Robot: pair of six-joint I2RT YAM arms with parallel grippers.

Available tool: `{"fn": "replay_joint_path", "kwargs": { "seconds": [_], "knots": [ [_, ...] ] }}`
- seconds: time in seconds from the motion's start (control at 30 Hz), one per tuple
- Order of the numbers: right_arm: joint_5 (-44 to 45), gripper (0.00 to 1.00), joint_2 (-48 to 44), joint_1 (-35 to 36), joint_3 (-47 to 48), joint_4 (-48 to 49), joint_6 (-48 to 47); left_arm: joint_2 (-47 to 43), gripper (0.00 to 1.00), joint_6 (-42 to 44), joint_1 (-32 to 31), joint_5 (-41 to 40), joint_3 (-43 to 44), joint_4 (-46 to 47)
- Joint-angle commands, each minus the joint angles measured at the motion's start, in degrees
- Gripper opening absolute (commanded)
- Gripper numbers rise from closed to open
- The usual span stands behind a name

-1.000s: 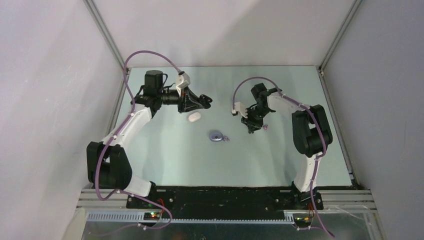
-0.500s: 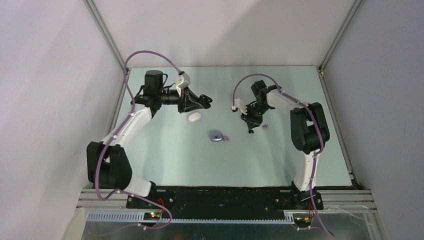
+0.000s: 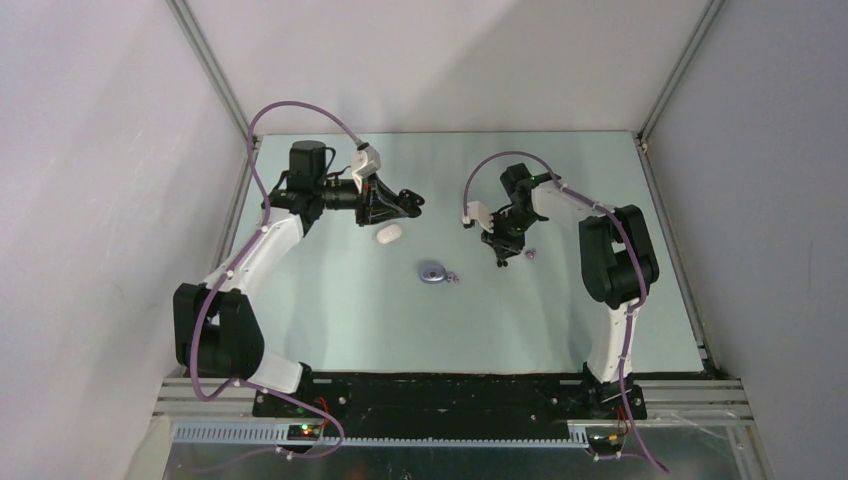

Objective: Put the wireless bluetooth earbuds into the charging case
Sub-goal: Pick up the earbud from the center of the board.

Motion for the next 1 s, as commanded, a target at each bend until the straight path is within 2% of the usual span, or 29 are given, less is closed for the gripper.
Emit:
{"fn": "replay_joint_path", "kwargs": {
  "seconds": [0.0, 0.7, 0.97],
  "knots": [
    [0.6, 0.27, 0.3, 0.3, -1.0, 0.7, -1.0, -1.1, 0.00, 0.3, 0.3, -0.1, 0.3, 0.3],
    [-0.7, 0.29, -1.4, 1.0, -2.6, -1.2, -0.8, -0.9, 0.00, 0.2, 0.3, 0.0, -0.3, 1.0],
    [-1.2, 0.27, -1.7, 1.3, -2.5, -2.0, -0.8, -0.9, 0.00, 0.1, 0.3, 0.0, -0.4, 1.2]
  ]
}}
